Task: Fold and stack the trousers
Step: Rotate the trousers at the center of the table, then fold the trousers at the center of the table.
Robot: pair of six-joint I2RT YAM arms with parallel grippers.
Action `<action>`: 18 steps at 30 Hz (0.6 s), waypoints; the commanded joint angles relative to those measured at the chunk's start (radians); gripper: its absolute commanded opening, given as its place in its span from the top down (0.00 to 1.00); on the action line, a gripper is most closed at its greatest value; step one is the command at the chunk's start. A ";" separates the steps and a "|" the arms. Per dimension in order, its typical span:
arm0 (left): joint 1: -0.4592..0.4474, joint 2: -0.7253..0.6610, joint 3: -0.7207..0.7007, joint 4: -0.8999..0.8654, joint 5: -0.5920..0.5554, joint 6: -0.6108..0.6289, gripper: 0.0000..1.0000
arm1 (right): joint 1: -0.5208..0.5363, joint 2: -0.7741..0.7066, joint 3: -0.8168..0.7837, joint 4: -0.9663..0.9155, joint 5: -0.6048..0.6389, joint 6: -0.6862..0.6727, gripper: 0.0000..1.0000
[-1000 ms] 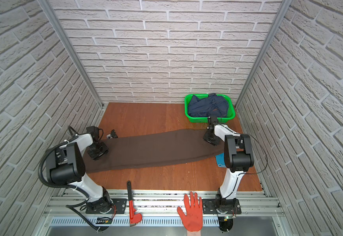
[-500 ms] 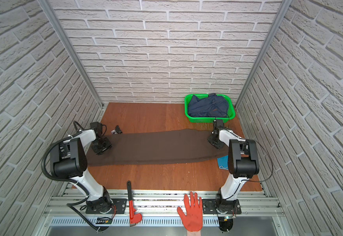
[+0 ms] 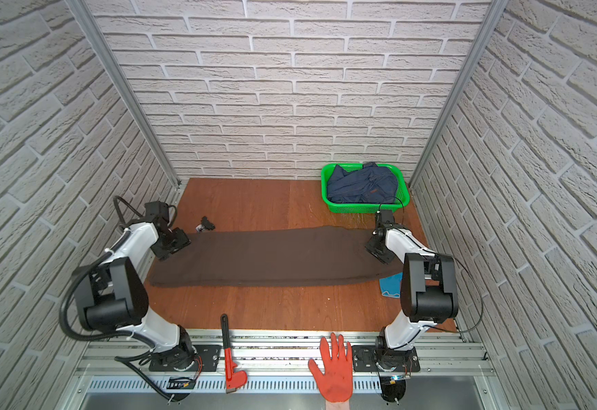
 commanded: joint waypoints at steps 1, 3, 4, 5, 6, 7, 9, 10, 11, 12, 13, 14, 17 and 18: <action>0.027 -0.086 0.066 -0.082 -0.034 0.061 0.24 | 0.086 -0.063 0.059 -0.057 0.007 -0.085 0.59; 0.060 -0.104 0.072 -0.086 -0.018 0.092 0.22 | 0.143 -0.066 0.081 -0.062 -0.006 -0.110 0.59; 0.075 -0.104 0.069 -0.082 -0.004 0.108 0.22 | 0.169 -0.064 0.087 -0.060 -0.009 -0.120 0.59; 0.094 -0.104 0.060 -0.072 0.012 0.126 0.22 | 0.196 -0.061 0.090 -0.054 -0.021 -0.128 0.59; 0.109 -0.100 0.045 -0.059 0.021 0.144 0.23 | 0.219 -0.060 0.087 -0.039 -0.035 -0.138 0.59; 0.121 -0.097 0.028 -0.044 0.024 0.157 0.24 | 0.241 -0.060 0.082 -0.025 -0.046 -0.143 0.60; 0.151 -0.094 -0.008 0.001 0.040 0.175 0.25 | 0.291 -0.056 0.069 0.008 -0.058 -0.154 0.60; 0.165 -0.091 -0.026 0.022 0.054 0.181 0.26 | 0.318 -0.052 0.063 0.027 -0.065 -0.159 0.60; 0.174 -0.089 -0.044 0.045 0.062 0.187 0.26 | 0.342 -0.045 0.057 0.043 -0.073 -0.161 0.60; 0.179 -0.087 -0.060 0.066 0.066 0.195 0.26 | 0.361 -0.038 0.053 0.052 -0.077 -0.161 0.60; 0.182 -0.085 -0.074 0.087 0.069 0.209 0.26 | 0.381 -0.027 0.050 0.063 -0.080 -0.160 0.60; 0.181 -0.079 -0.085 0.103 0.066 0.222 0.26 | 0.398 -0.015 0.045 0.073 -0.089 -0.157 0.60; 0.191 -0.047 -0.103 0.124 0.064 0.260 0.24 | 0.441 0.026 0.040 0.089 -0.099 -0.145 0.60; 0.197 -0.032 -0.101 0.119 0.062 0.275 0.24 | 0.451 0.040 0.041 0.090 -0.100 -0.141 0.60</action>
